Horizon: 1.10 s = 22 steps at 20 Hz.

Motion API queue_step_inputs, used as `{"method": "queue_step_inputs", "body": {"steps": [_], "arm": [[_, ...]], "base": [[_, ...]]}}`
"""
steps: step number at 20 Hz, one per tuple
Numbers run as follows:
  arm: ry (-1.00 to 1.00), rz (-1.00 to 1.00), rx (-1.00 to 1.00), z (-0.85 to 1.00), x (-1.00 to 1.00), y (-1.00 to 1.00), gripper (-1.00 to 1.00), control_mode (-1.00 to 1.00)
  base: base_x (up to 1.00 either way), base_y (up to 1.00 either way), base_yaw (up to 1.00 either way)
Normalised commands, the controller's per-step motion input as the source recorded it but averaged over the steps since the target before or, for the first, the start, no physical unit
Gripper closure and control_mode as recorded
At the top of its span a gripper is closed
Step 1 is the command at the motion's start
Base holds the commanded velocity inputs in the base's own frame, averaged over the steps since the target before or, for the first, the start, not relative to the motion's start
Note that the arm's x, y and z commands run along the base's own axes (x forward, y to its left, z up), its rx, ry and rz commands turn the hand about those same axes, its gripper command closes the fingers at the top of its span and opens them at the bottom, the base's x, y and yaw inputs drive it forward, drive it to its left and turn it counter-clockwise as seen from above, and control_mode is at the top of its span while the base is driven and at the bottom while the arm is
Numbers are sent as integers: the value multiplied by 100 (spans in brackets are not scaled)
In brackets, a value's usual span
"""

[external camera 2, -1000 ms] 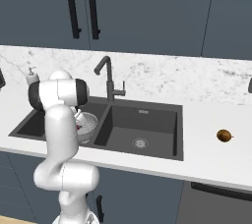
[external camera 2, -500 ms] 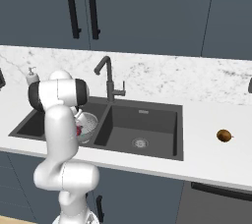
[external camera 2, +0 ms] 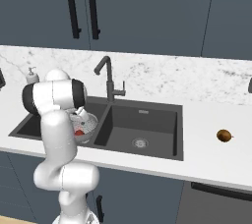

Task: Put the colander in the sink, put the pear, apple in the colander, and turn on the sink faucet and pour water over the colander.

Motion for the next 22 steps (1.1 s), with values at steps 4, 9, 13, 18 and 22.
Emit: {"method": "queue_step_inputs", "body": {"steps": [4,9,13,18,22], "arm": [[0,0,0,58,-47,-27,-100,-100],[0,0,1,59,-74,-31,-100,-100],[-10,0,0,42,-87,-35,-100,-100],[-2,0,0,47,-75,-47,-100,-100],[0,0,0,45,-78,-61,-100,-100]], "base": [[0,0,0],[0,0,0],[0,0,0],[0,0,0],[0,0,0]]}}
